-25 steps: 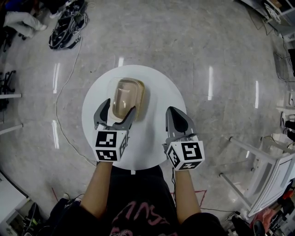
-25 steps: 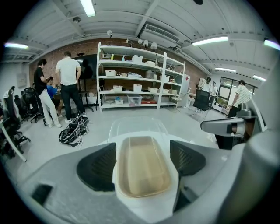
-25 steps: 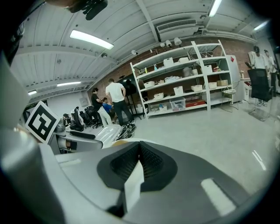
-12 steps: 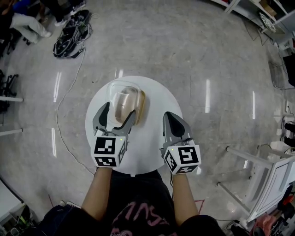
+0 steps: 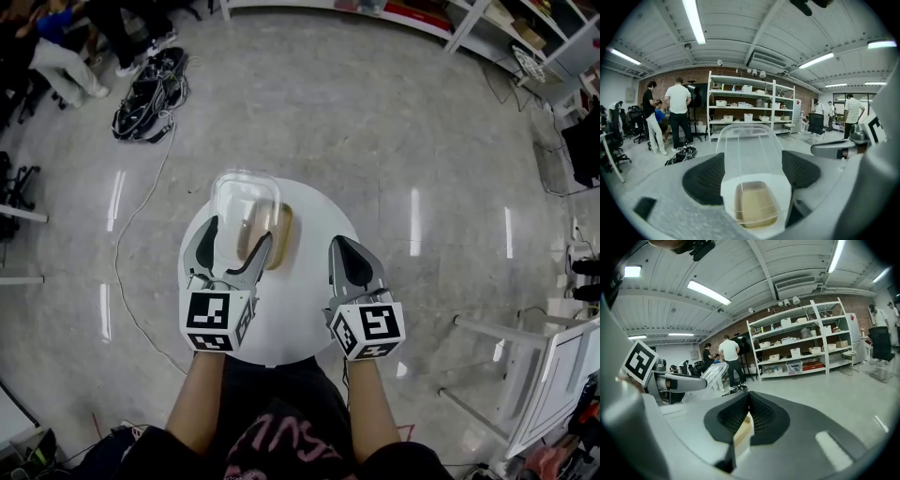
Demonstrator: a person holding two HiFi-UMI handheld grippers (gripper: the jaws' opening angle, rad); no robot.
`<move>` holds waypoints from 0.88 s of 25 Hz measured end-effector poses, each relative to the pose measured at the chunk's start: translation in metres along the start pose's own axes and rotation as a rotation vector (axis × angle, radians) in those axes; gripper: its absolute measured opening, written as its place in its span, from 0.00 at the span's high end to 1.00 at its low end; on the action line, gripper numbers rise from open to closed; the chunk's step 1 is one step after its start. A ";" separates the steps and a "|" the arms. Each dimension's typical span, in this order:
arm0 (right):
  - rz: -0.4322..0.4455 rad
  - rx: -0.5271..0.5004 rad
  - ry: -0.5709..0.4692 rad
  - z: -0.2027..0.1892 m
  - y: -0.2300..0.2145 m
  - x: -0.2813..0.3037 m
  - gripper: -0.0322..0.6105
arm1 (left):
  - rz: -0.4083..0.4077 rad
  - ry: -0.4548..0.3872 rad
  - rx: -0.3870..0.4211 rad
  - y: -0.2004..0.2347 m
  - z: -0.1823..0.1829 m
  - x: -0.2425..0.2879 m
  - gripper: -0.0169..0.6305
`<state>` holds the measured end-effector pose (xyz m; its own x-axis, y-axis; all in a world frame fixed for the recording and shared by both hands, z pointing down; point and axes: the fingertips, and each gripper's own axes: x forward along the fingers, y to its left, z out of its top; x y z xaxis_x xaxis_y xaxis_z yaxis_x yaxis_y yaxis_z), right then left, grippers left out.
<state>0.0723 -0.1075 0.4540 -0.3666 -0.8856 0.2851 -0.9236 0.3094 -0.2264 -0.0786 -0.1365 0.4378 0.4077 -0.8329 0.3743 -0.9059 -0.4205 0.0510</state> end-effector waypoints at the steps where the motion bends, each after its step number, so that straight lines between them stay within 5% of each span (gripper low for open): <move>1: 0.000 -0.003 -0.008 0.003 0.002 -0.002 0.94 | 0.002 -0.013 0.002 0.000 0.005 -0.004 0.38; 9: -0.006 -0.025 -0.057 0.034 0.019 -0.014 0.94 | 0.039 -0.083 0.026 0.010 0.039 -0.035 0.60; 22: -0.019 -0.036 -0.079 0.048 0.008 -0.020 0.94 | 0.076 -0.129 0.057 0.019 0.057 -0.044 0.66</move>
<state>0.0775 -0.1039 0.4013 -0.3402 -0.9156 0.2143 -0.9343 0.3032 -0.1875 -0.1074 -0.1282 0.3691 0.3530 -0.9008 0.2529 -0.9281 -0.3713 -0.0270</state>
